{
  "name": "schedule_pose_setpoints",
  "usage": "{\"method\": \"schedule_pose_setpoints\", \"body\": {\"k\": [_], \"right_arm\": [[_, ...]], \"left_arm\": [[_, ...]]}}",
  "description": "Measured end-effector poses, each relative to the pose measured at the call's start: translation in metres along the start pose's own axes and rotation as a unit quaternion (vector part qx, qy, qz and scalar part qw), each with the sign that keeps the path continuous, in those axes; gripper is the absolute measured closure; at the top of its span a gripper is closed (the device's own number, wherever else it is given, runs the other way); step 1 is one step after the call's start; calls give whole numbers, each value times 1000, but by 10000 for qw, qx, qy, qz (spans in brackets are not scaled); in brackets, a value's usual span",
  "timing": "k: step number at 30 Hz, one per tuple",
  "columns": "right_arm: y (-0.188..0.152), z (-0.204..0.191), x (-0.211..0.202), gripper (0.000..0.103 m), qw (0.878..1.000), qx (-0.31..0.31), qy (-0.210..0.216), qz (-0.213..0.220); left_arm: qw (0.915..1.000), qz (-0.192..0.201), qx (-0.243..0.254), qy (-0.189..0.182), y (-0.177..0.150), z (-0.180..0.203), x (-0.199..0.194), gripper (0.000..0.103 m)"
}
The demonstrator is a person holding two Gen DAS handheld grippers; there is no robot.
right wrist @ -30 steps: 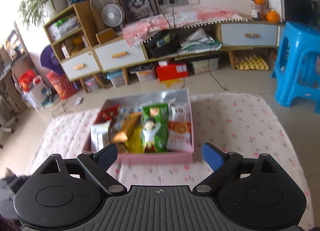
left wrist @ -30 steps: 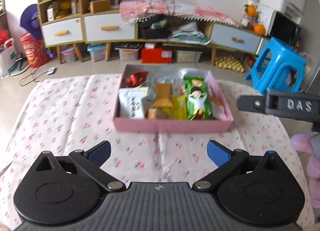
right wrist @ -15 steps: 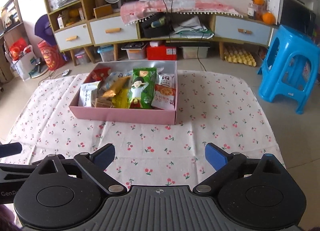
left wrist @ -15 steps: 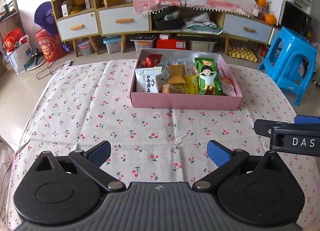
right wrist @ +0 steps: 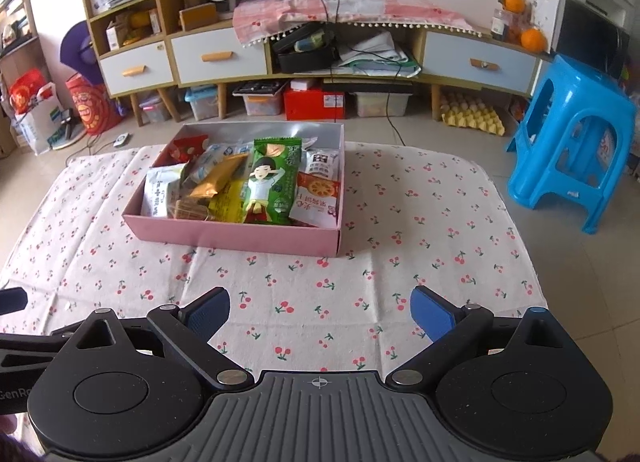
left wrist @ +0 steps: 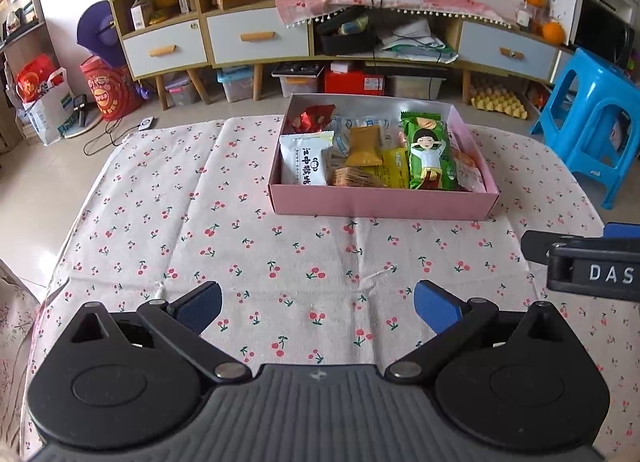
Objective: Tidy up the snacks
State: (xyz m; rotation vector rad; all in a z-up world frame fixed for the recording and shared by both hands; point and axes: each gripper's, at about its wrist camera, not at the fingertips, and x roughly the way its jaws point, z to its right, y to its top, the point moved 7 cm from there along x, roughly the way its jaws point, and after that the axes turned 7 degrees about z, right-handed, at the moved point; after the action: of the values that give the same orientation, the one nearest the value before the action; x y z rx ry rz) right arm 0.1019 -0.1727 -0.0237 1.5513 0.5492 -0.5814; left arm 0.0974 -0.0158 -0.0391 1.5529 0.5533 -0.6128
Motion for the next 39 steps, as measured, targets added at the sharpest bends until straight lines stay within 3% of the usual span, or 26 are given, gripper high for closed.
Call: {"method": "schedule_pose_setpoints", "body": {"k": [39], "right_arm": [[-2, -9, -1, 5, 9999, -76, 75, -16]], "left_arm": [[9999, -3, 63, 93, 1, -2, -3, 0]]}}
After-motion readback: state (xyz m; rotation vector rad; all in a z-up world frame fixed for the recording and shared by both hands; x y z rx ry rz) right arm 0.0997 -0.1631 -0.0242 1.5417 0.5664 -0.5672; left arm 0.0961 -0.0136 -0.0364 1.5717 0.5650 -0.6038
